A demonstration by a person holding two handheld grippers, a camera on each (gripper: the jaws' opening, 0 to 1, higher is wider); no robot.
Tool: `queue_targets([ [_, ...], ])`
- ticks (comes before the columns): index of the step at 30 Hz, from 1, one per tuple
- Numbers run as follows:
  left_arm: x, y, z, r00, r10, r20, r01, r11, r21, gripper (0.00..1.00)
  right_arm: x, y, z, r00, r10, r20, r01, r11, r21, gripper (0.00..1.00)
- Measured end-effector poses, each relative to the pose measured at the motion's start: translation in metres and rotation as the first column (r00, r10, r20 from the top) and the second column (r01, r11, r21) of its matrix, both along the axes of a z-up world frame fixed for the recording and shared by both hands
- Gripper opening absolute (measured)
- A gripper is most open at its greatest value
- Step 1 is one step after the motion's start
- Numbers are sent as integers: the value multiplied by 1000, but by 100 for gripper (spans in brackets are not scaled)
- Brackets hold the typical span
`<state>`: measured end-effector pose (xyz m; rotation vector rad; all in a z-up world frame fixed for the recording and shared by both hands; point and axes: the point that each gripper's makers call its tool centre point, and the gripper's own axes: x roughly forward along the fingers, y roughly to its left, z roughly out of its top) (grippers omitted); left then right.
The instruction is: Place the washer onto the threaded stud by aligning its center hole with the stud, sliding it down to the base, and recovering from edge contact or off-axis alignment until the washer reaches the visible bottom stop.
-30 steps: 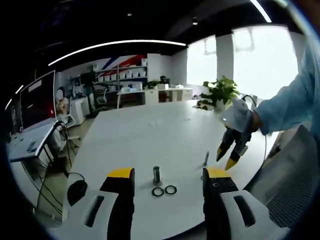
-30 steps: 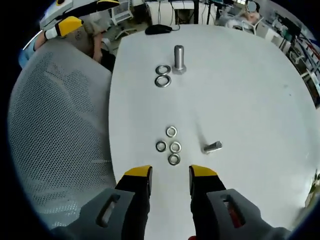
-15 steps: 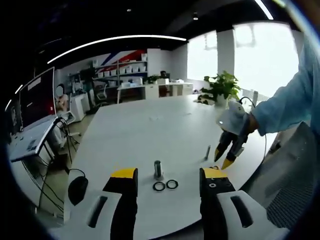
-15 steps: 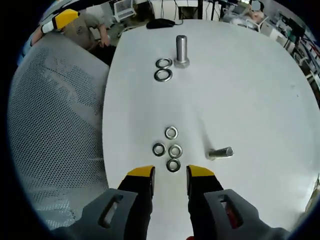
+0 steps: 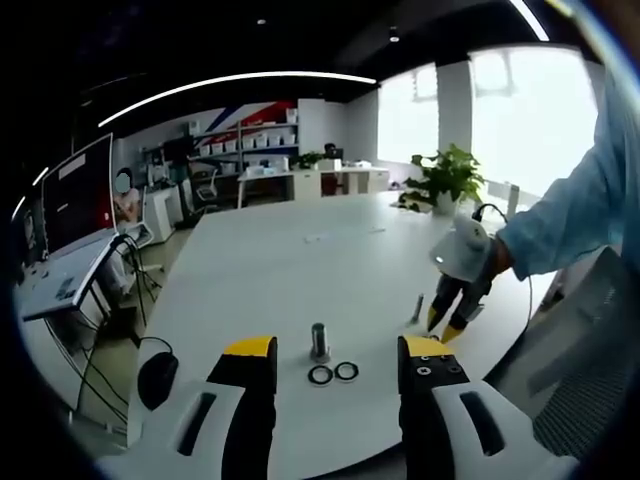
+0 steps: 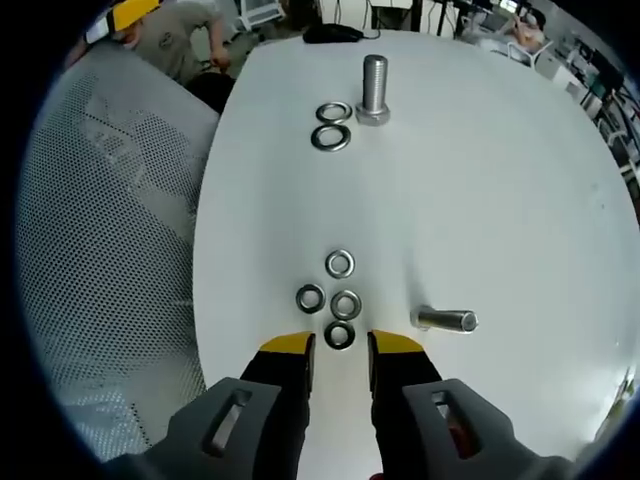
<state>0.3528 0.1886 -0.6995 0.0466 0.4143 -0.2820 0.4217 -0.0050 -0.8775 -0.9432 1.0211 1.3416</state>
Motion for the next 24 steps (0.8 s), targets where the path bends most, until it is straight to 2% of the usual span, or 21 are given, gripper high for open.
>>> queue_targets([
  [8,1,1,1,1000,9,4,-9,1000,-3,46,4,-1,-1,999,30,40,-29,1000,-4,17],
  [21,1,2,0,1000,12,0,-12,1000,-2,46,10,-2,2,999,7,51,-8,1000,3,15],
  [24,1,2,0,1000,11,0,-11,1000,-1,46,10,-2,5,999,-5,38,4,1000,13,15],
])
